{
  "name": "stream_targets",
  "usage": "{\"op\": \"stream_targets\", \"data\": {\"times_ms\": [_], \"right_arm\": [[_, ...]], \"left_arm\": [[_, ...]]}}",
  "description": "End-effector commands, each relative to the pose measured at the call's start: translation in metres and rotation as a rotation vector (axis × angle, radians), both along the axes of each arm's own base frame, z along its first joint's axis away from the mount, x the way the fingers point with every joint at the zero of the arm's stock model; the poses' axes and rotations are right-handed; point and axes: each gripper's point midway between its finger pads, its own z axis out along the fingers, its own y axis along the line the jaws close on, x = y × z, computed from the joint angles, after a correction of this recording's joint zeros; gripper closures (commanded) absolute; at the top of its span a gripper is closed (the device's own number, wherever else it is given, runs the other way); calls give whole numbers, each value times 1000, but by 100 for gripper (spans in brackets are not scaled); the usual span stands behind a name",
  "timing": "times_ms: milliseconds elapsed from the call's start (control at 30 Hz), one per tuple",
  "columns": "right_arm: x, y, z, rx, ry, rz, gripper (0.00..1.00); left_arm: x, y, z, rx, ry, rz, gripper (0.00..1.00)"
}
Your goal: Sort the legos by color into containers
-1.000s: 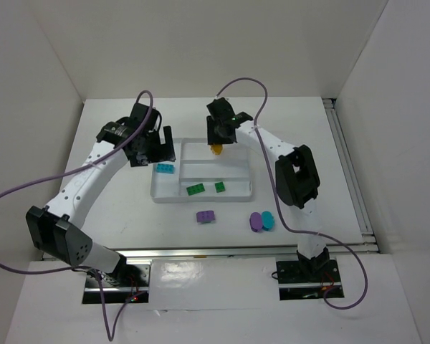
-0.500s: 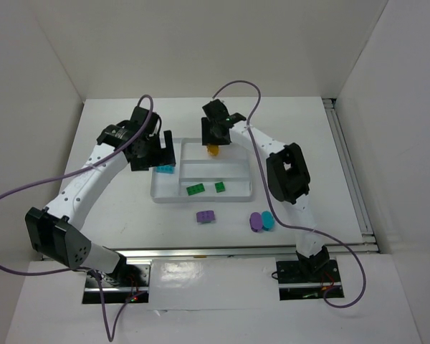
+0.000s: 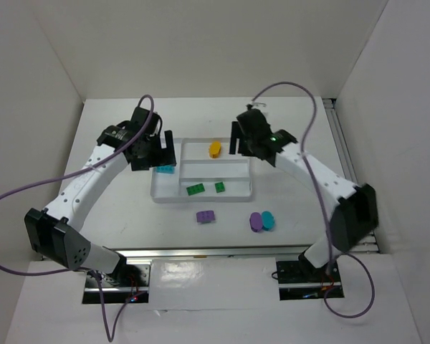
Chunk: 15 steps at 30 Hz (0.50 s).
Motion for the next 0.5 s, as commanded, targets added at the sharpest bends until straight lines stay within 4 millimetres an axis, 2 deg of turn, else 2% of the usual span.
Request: {"op": "stream_targets", "data": {"times_ms": [0,33,67,100,133,167,233,267,300,333,367,433,467], "right_arm": [[-49,-53,11,-3,-15,-130,22],[-75,-67,-16,-24,70,-156,22],[-90,-68,-22,0,108,-149,22],[-114,-72,-31,13,153,-141,22],[-126,-66,-36,27,174,-104,24],[-147,-42,-39,66,205,4,25],[-168,-17,-48,97,202,105,25],[-185,5,-46,104,199,199,25],[-194,14,-57,80,222,236,25],[-199,23,-59,67,221,264,25],[-212,37,-62,52,231,322,24],[-213,57,-65,1,185,412,22],[-224,69,-67,-24,164,484,20]], "left_arm": [[4,-2,6,7,-28,-14,0],[6,-6,8,6,-31,-23,0],[8,-7,9,7,-42,-30,0],[8,-11,9,7,-42,-43,0],[9,-12,6,10,-34,-43,0],[11,-12,7,11,-43,-50,0],[4,-16,-8,21,1,-68,0],[2,-16,-12,17,14,-74,0],[-2,-15,-20,19,38,-62,2],[-3,-13,-24,25,48,-41,2],[-6,-8,-25,41,50,-16,3],[-15,5,-29,82,80,54,3],[-16,15,-26,115,64,94,3]]}}
